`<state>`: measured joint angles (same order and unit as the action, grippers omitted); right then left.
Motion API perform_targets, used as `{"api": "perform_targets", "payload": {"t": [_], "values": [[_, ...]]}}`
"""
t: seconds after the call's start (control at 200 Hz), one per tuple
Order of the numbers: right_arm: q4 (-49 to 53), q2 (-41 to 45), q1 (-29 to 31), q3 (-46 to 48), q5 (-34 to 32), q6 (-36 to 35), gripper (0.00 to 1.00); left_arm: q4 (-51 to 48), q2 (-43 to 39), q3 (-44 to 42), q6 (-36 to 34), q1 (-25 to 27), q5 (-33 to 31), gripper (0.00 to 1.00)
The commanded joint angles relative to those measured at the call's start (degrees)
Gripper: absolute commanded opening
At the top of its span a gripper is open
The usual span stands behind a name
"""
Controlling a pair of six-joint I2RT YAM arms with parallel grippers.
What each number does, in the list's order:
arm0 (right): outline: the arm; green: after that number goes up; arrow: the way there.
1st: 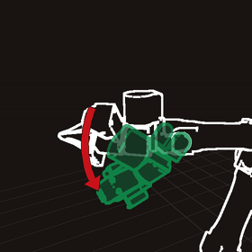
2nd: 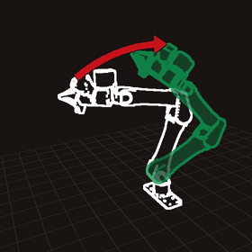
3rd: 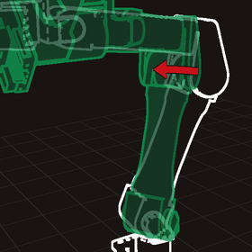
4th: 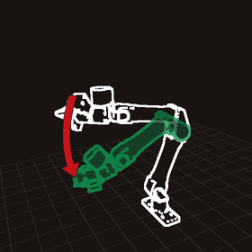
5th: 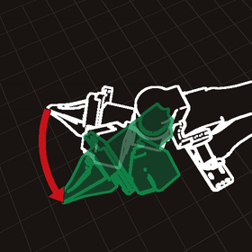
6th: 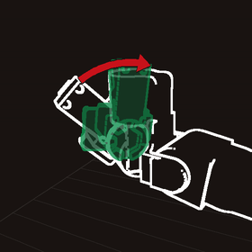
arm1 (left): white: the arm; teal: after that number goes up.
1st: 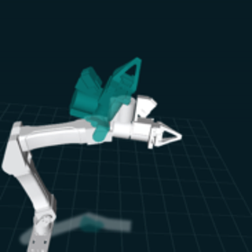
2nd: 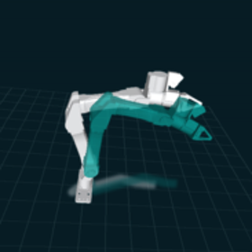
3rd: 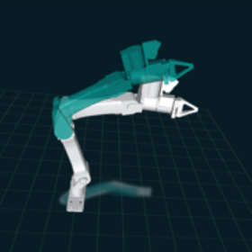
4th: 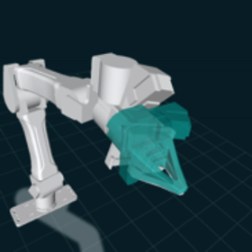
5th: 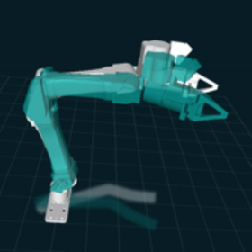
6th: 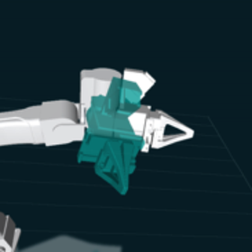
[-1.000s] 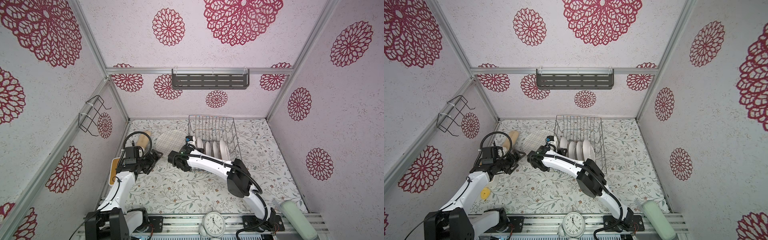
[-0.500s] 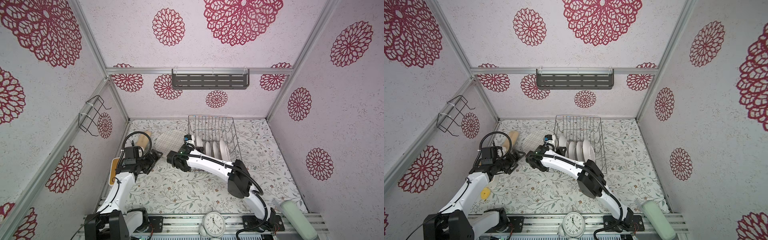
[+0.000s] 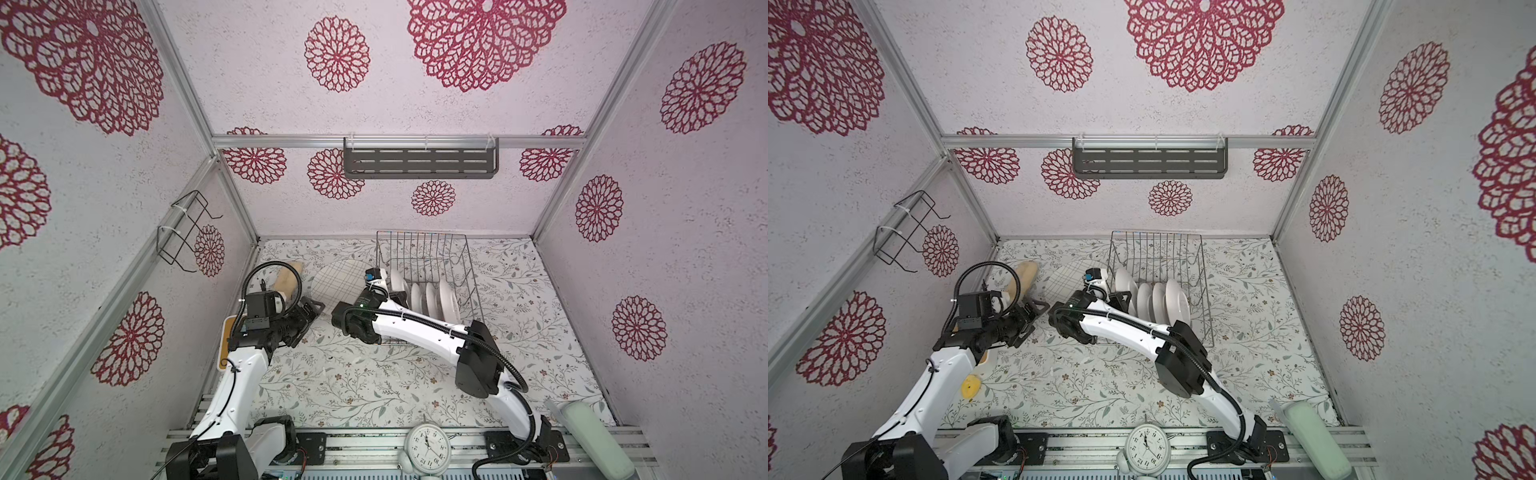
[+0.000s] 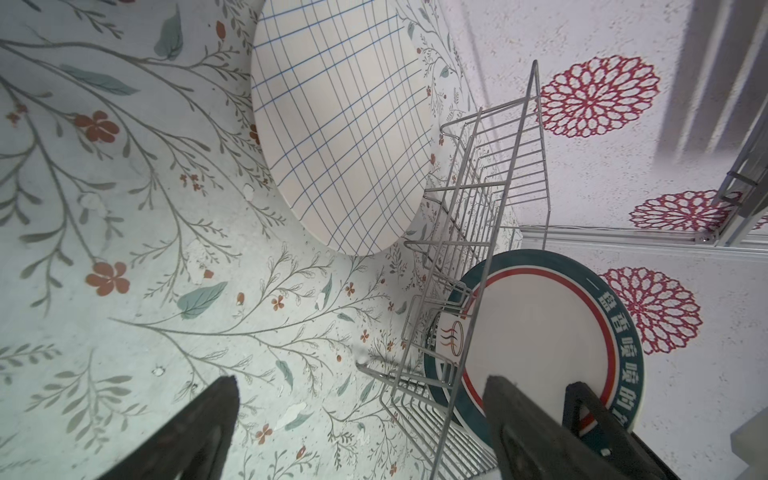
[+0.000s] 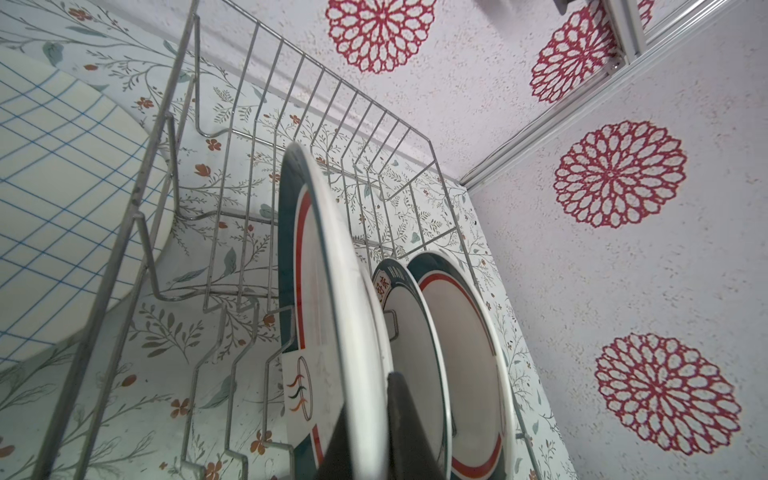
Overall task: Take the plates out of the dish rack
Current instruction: 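Lift the green-rimmed plate up out of the rack with the right gripper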
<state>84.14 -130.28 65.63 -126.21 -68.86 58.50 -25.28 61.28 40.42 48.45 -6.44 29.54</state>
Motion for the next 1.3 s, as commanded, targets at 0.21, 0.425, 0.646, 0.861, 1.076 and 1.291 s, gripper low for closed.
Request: {"api": "perform_targets", "payload": {"t": [0.21,0.425,0.646,0.861,1.076,1.291], "values": [[2.18,5.81,3.1,-6.64,-8.79,2.83,0.0,-1.98,-2.39,3.06,-0.38,-0.55,0.34,0.96],[-1.69,8.3,5.64,-7.47,-9.03,-1.76,0.0,-1.7,-4.56,3.6,0.24,-0.51,-0.36,0.96],[-5.09,10.97,7.16,-7.53,-11.08,-5.57,0.0,-2.46,-4.86,4.7,0.36,-0.59,0.26,0.96],[-7.5,17.26,8.31,-4.9,-11.04,-4.89,0.0,-2.44,-5.98,5.2,0.72,-0.57,1.0,0.96],[-58.95,39.78,7.6,30.63,9.35,-31.99,0.0,-0.04,-6.42,5.01,2.0,-0.45,4.43,0.93],[-81.62,57.76,-2.35,55.29,34.54,-22.66,0.0,-0.17,-8.07,5.8,2.6,-0.22,5.16,0.91]]}}
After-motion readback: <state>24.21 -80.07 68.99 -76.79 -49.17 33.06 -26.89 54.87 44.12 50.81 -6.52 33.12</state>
